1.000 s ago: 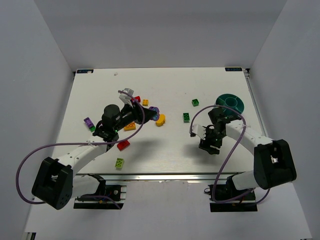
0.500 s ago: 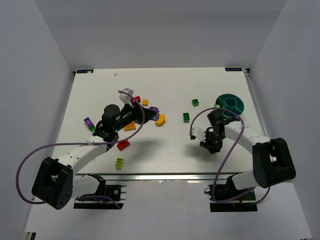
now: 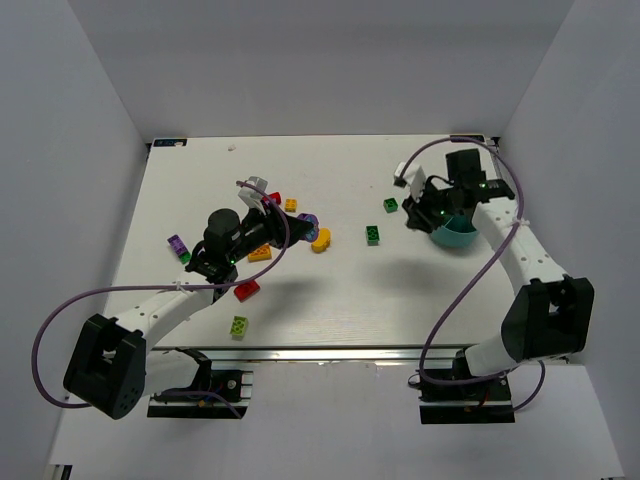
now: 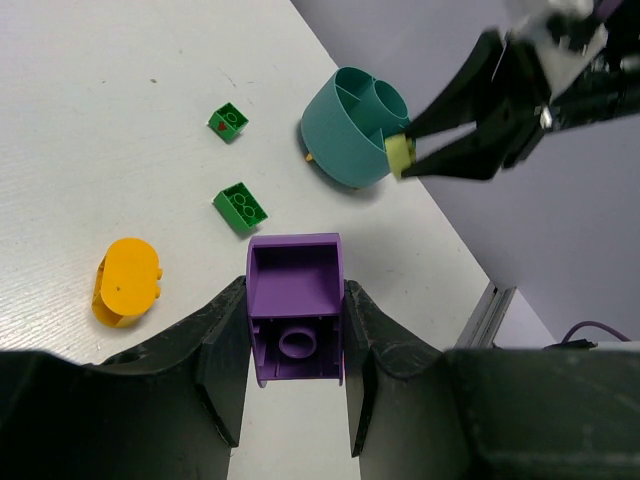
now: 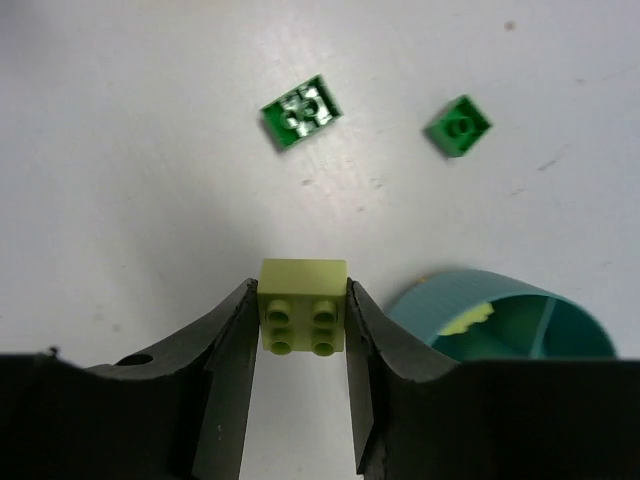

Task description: Sort the legos into containers by color

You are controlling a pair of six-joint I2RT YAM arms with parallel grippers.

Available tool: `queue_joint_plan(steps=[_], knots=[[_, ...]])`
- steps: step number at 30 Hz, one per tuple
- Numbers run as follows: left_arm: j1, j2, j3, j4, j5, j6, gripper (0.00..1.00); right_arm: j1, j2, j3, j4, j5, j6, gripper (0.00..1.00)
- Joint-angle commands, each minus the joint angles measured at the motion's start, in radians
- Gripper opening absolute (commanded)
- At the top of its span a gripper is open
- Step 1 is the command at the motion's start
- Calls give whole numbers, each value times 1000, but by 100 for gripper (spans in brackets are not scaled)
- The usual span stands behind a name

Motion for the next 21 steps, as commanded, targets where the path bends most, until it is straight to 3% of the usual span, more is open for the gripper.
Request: queue_joint_plan(steps=[1,8,14,21], knots=[[3,-18,29,-2,-10,6,0,-62,76,97,-2,-85,21,2],[3,-12,28,14,-8,-3,0,-142,225,288,-86,-113,-179,14],[3,-4,40,7,-7,2,0,-192,294,350,-135,-113,-343,15],[3,7,46,8,-3,-3,0,-245,334,376,-157,-116,-409,16]])
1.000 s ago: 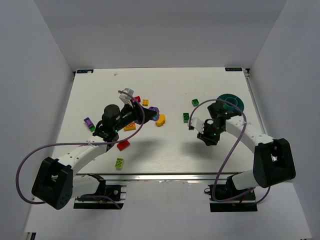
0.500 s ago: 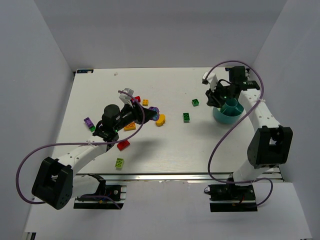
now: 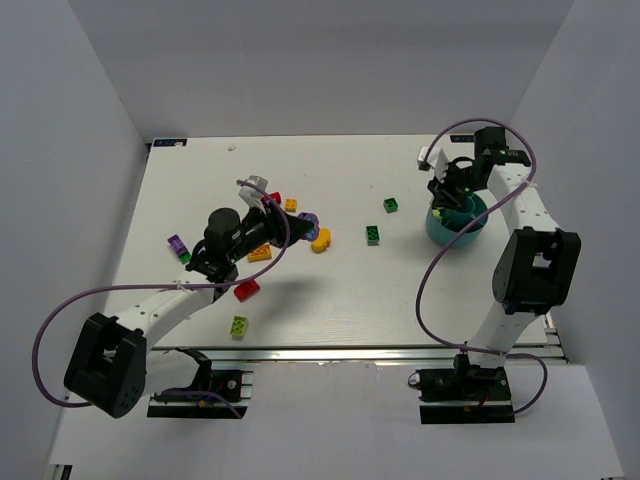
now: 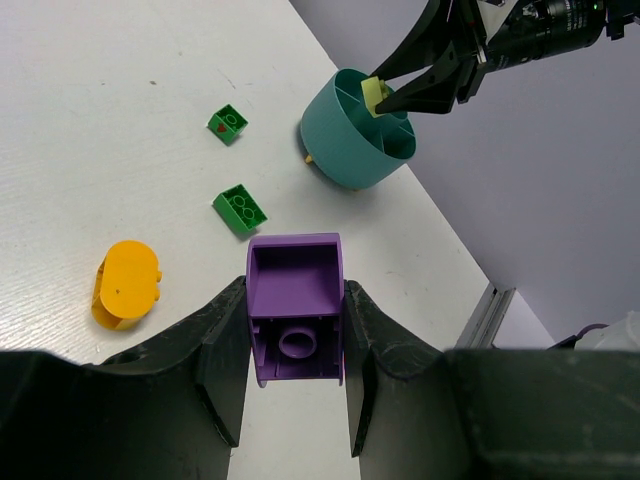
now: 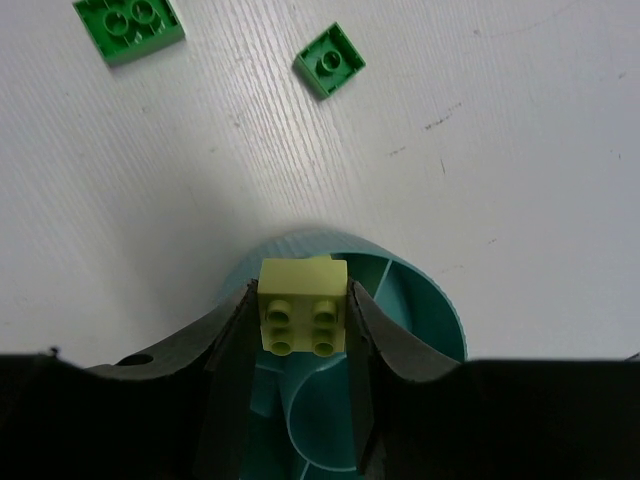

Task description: Sort the legos into containers by color

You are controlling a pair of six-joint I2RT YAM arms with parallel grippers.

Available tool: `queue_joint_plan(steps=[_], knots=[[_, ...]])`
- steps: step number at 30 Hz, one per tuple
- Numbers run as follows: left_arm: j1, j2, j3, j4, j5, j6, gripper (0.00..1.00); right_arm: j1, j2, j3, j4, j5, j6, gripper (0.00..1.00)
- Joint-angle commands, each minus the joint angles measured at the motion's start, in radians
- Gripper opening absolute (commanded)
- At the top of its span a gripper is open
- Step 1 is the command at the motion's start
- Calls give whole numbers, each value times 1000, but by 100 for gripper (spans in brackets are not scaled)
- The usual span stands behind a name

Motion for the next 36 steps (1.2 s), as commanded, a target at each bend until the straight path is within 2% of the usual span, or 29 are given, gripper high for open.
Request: queue_joint_plan(steps=[1,7,13,18,22,26,30,31,32,35,36], knots=[[3,2,42,8,-2,-2,0,-24,6,45,-40,-29,-68,17],[3,14,61,-6,4,6,0,-29,14,20,-50,-31,-108,24],[3,22,68,-10,5,6,0,-33,26,12,-45,-24,-116,46],[3,16,70,-12,4,6,0,-38,34,11,-42,-11,-120,53],[3,16,64,-3,4,-2,0,-42,26,6,-42,-14,-127,63],[3,14,67,-7,4,-5,0,-46,-14,17,-31,-72,-114,64],[3,8,67,-15,1,-10,0,-41,-72,49,-11,-161,-38,68],[3,10,67,-18,2,-13,0,-39,-84,45,7,-211,2,75],[3,14,71,-21,2,-20,0,-41,-98,23,22,-247,31,89],[3,51,102,-3,42,-72,0,-9,-190,-90,100,-491,227,89],[3,80,107,81,104,-105,0,73,-219,-141,171,-562,412,89]])
